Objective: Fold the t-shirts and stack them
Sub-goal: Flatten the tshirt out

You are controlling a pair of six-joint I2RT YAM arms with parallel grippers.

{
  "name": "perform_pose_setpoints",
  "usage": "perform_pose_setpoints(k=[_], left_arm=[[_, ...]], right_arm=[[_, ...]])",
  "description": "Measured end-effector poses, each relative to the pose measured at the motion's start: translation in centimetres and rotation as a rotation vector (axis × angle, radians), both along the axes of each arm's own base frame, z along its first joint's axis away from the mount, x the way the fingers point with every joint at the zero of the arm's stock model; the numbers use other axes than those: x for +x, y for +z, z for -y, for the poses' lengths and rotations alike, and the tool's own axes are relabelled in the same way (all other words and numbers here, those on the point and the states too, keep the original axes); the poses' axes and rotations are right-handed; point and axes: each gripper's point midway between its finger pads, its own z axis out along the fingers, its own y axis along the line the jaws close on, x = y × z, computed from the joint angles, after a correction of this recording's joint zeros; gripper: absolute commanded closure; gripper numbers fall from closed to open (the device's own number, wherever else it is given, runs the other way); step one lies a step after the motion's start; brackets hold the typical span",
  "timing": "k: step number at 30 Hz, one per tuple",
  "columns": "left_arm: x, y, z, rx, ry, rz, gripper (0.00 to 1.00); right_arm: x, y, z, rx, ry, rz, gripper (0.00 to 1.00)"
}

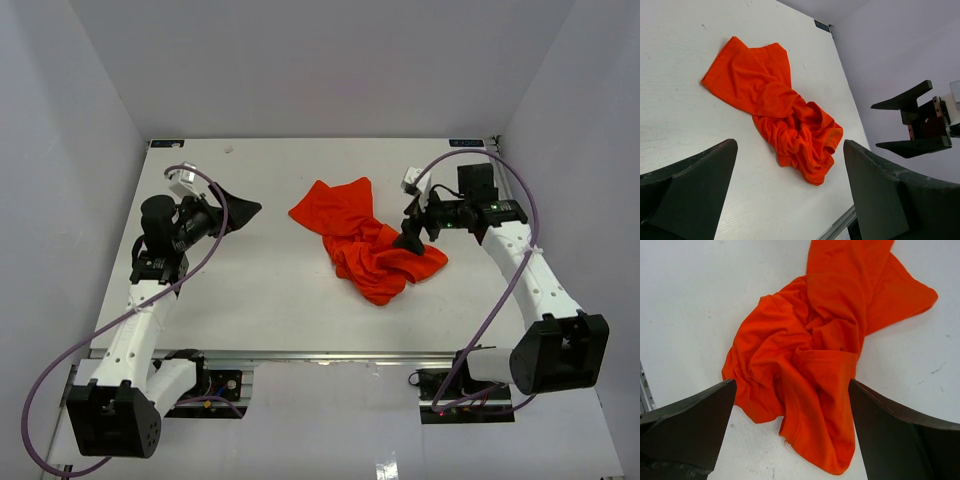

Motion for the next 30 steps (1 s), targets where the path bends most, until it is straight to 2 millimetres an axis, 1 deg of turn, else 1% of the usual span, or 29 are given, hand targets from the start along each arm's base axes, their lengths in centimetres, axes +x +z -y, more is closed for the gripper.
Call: perform_pose_setpoints(k=[3, 7, 9, 10, 11, 14, 17, 19, 22, 23, 25, 27, 30], left_arm=[[-0.2, -0.2, 0.2, -0.005, -0.014, -0.013, 0.02], [-0.4, -0.5, 0.4, -0.010, -0.026, -0.028, 0.02], [-0.5, -0.6, 0.4, -0.011, -0.030, -0.035, 0.02], [-0.5, -0.7, 0.5, -0.012, -0.033, -0.039, 0.02], [-0.5, -0.8, 0.5, -0.012, -0.035, -0.044, 0.02], [-0.5, -1.2, 0.6, -0.015, -0.044, -0.059, 0.02], [-0.5, -1.4, 0.7, -0.019, -0.046, -0.072, 0.02], [-0.5, -1.5, 0.7, -0.020, -0.046, -0.075, 0.02], [-0.5, -1.5, 0.7, -0.022, -0.045, -0.077, 0.02], [-0.5, -1.5, 0.7, -0.023, -0.045, -0.077, 0.02], [-0.5, -1.5, 0.7, -0.023, -0.045, -0.077, 0.02], [-0.5, -1.6, 0.7, -0.023, -0.045, -0.081, 0.02], [-0.6, -2.0, 0.7, -0.023, -0.045, -0.091, 0.02]], right_arm=[[-1.1, -1.6, -1.0, -0.054, 0.023, -0.009, 0.00], [-2.1, -4.5, -1.6, -0.145, 0.026, -0.031, 0.00], [-2.9, -5.7, -2.2, -0.184, 0.057, -0.033, 0.00], [-3.3, -6.2, -2.5, -0.198, 0.081, -0.031, 0.06], [-3.6, -6.6, -2.9, -0.208, 0.106, -0.026, 0.07], [-3.3, -7.7, -3.3, -0.223, 0.143, -0.030, 0.10], [-2.6, -8.9, -3.5, -0.231, 0.132, -0.080, 0.12], [-1.7, -9.1, -3.8, -0.228, 0.098, -0.119, 0.16], [-0.3, -8.5, -4.2, -0.218, 0.077, -0.106, 0.14], [-0.2, -8.3, -4.2, -0.217, 0.086, -0.091, 0.15], [-0.1, -7.9, -4.1, -0.223, 0.152, -0.025, 0.17], [-0.8, -7.5, -3.8, -0.214, 0.267, 0.045, 0.20], [-1.6, -7.8, -2.7, -0.225, 0.382, 0.101, 0.26]])
